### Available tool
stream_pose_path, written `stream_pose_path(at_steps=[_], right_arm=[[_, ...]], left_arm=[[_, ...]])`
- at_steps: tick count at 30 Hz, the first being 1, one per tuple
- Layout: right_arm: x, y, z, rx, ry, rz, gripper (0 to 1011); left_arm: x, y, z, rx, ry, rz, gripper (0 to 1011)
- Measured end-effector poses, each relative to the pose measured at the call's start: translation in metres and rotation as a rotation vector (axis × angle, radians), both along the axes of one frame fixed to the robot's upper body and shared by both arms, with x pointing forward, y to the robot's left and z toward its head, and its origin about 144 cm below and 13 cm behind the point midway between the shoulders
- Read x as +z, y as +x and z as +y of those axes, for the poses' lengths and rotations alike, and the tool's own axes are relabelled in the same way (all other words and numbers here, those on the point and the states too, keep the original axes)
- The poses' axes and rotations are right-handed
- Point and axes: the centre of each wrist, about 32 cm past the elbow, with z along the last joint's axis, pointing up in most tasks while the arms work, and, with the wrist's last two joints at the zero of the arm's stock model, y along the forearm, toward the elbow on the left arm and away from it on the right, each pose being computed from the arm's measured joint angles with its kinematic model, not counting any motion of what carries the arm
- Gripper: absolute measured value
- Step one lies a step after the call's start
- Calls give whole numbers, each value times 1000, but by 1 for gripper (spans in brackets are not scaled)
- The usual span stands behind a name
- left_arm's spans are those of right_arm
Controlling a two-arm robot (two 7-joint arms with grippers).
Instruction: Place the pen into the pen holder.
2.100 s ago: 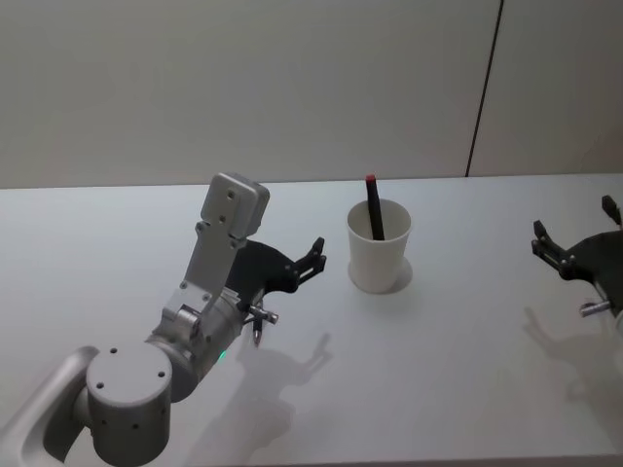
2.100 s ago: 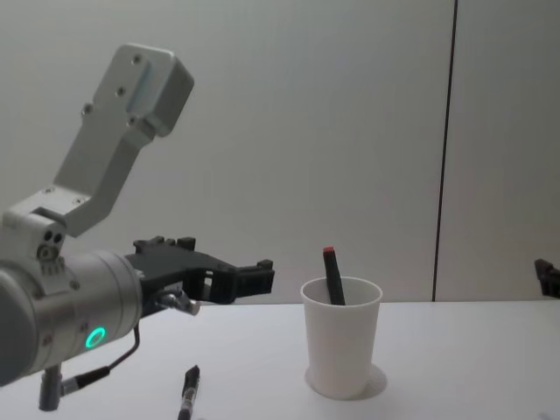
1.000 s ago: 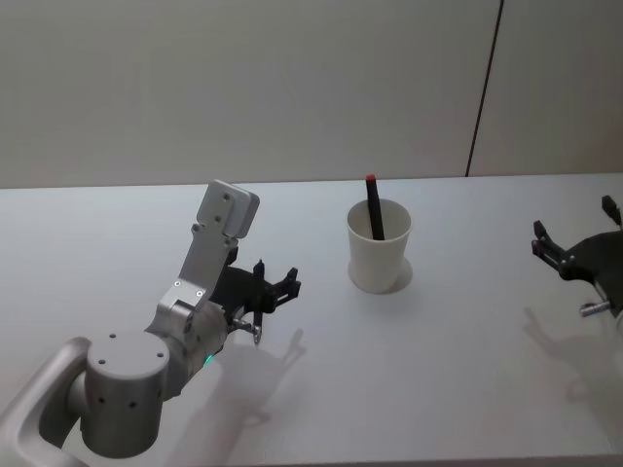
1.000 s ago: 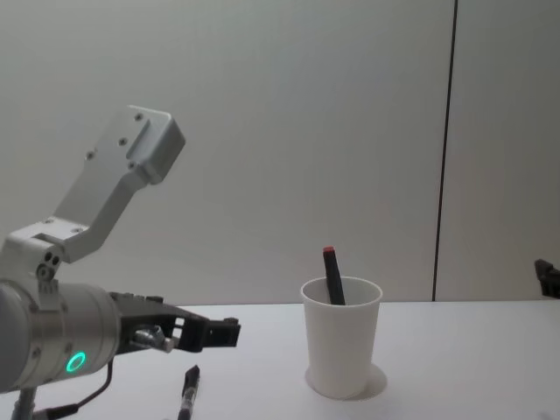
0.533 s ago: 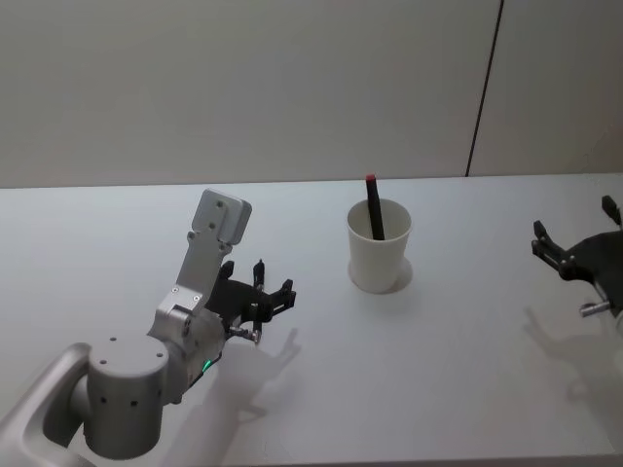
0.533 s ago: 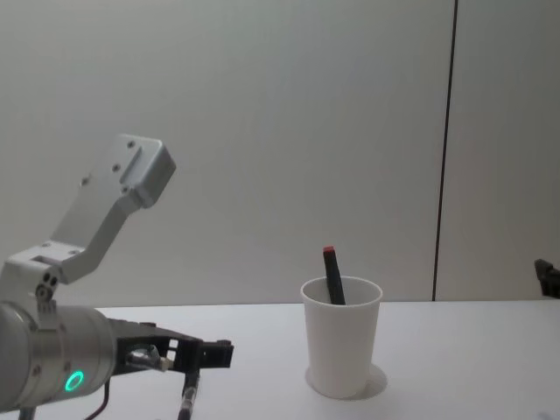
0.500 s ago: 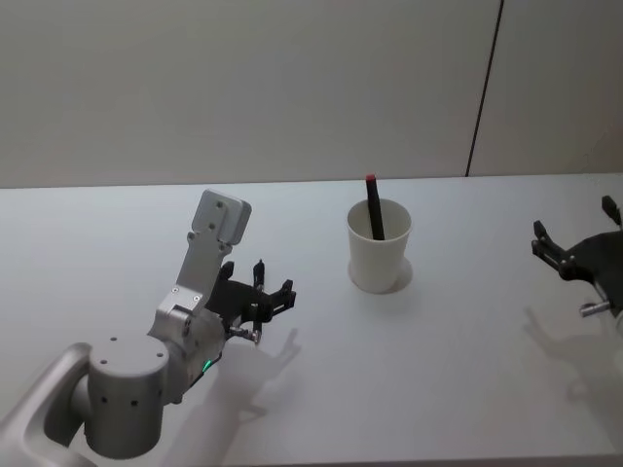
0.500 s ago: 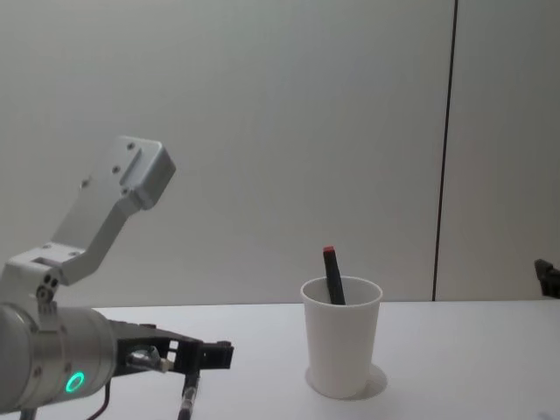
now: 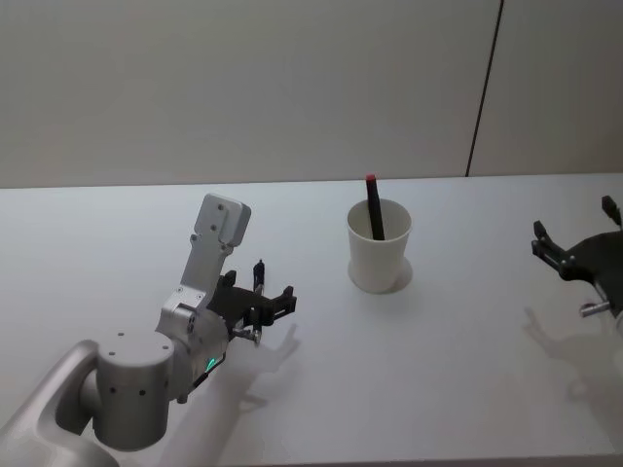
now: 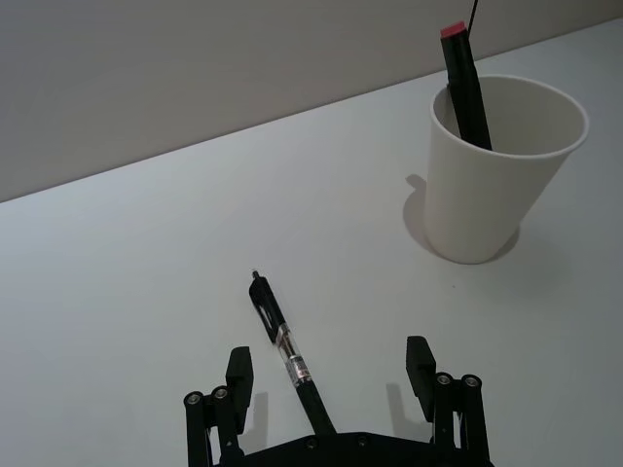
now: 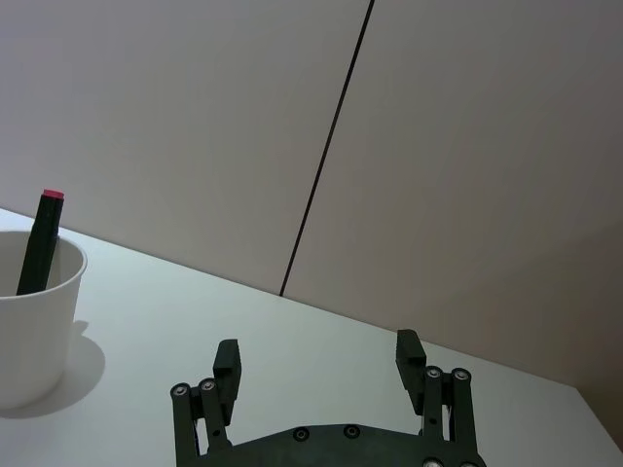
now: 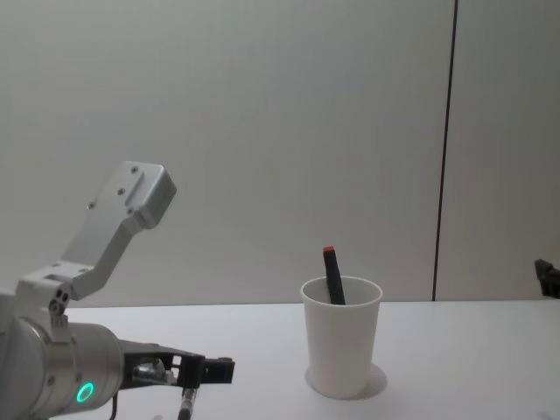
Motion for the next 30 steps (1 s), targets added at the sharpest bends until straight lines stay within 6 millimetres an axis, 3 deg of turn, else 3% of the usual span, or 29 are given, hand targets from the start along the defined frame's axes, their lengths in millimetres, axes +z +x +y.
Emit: stream_pose_path(at_steps=[30], right_arm=[[0, 0, 0, 0, 0, 0, 1001]], left_arm=[[-11, 20, 0, -12, 64, 123, 1000]])
